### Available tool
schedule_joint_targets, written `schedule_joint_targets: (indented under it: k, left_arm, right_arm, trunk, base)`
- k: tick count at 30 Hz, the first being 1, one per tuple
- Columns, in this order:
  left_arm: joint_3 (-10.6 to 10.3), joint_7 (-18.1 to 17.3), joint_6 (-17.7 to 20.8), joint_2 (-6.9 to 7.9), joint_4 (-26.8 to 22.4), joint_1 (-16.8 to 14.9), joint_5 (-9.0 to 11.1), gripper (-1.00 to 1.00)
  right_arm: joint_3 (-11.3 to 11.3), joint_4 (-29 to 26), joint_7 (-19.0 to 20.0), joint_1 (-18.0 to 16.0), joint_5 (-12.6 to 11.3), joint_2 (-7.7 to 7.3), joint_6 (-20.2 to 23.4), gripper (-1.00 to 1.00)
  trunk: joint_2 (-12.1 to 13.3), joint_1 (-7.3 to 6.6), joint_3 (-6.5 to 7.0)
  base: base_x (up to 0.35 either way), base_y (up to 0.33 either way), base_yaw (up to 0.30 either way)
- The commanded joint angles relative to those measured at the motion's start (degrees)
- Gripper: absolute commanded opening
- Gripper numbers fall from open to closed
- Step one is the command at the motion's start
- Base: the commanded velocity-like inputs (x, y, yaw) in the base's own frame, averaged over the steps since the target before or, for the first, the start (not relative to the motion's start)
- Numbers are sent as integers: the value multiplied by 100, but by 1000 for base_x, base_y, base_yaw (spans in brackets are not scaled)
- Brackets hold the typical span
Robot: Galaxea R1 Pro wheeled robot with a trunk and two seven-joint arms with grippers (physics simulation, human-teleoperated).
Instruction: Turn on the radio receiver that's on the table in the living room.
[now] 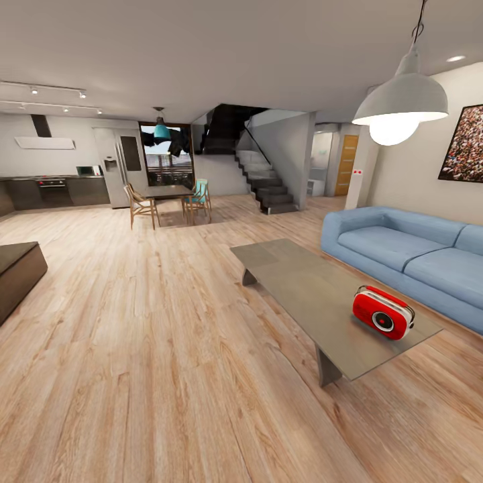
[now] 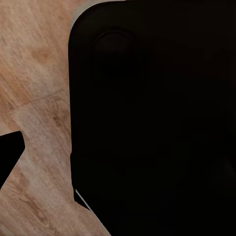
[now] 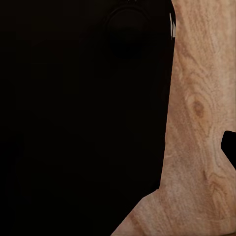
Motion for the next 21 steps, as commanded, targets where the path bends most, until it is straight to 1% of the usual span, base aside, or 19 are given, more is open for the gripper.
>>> schedule_joint_targets:
  k: [1,5,8,21]
  left_arm:
    - [0,-1,-1,0,0,0,-1,100]
    - [0,-3,-3,0,0,0,-3,100]
    - [0,-3,-9,0,0,0,-4,100]
    - [-8,-3,-13,0,-8,0,-5,100]
  right_arm:
    - [-2,0,0,0,0,0,0,100]
    - [-6,0,0,1,0,0,0,100]
    - [-7,0,0,-2,0,0,0,100]
    - [-8,0,0,-1,0,0,0,100]
  trunk:
    - [0,0,0]
    - [0,0,0]
    - [0,0,0]
    - [0,0,0]
  base:
    - [2,0,0]
    - [1,0,-24]
    - [0,0,-155]
    - [0,0,-264]
